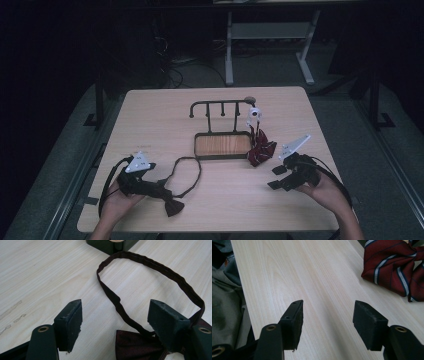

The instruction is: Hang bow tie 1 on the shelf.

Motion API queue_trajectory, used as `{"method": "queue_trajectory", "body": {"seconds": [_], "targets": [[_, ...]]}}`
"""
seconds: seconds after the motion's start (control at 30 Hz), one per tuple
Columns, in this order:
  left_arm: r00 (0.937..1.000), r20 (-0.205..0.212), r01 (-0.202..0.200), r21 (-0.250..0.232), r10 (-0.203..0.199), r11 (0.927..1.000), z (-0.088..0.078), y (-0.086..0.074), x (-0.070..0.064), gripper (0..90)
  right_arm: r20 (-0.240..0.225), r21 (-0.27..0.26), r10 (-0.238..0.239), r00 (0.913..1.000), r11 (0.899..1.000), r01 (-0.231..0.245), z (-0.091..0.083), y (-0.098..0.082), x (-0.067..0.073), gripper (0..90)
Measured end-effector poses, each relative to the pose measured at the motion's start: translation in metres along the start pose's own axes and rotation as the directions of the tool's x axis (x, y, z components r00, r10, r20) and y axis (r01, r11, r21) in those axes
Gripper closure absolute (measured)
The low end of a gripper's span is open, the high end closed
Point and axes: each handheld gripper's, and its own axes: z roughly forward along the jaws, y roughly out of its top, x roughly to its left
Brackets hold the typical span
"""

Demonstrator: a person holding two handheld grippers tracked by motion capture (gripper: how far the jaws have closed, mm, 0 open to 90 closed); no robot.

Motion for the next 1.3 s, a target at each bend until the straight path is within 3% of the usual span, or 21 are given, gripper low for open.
{"method": "queue_trajectory", "body": {"seconds": [0.4, 0.7, 0.93, 1.07, 1.3], "targets": [[1.0, 0.002, -0.002, 0.004, 0.002, 1.0, 0.0, 0.003, -0.001, 28.4, 0.012, 0.005, 0.013, 0.9998, 1.0, -0.013, 0.003, -0.004, -0.001, 38.5], [0.9995, 0.019, -0.025, 0.013, 0.025, 0.9996, 0.0, 0.015, -0.002, 32.1, 0.015, 0.0, 0.015, 0.9998, 1.0, -0.015, 0.005, -0.008, 0.001, 36.6], [0.9985, 0.04, -0.039, 0.047, 0.037, 0.9981, 0.003, 0.025, 0.002, 39.3, 0.022, -0.005, 0.028, 0.9994, 1.0, -0.028, 0.002, -0.011, 0.003, 36.4], [0.9985, 0.05, -0.027, 0.064, 0.024, 0.9976, 0.007, 0.03, 0.007, 42.7, 0.021, -0.011, 0.029, 0.9994, 1.0, -0.029, 0.001, -0.012, 0.004, 36.3], [0.9962, 0.083, -0.036, 0.121, 0.026, 0.992, 0.018, 0.041, 0.015, 49.0, 0.024, -0.015, 0.023, 0.9994, 1.0, -0.023, 0.001, -0.011, 0.003, 36.0]]}}
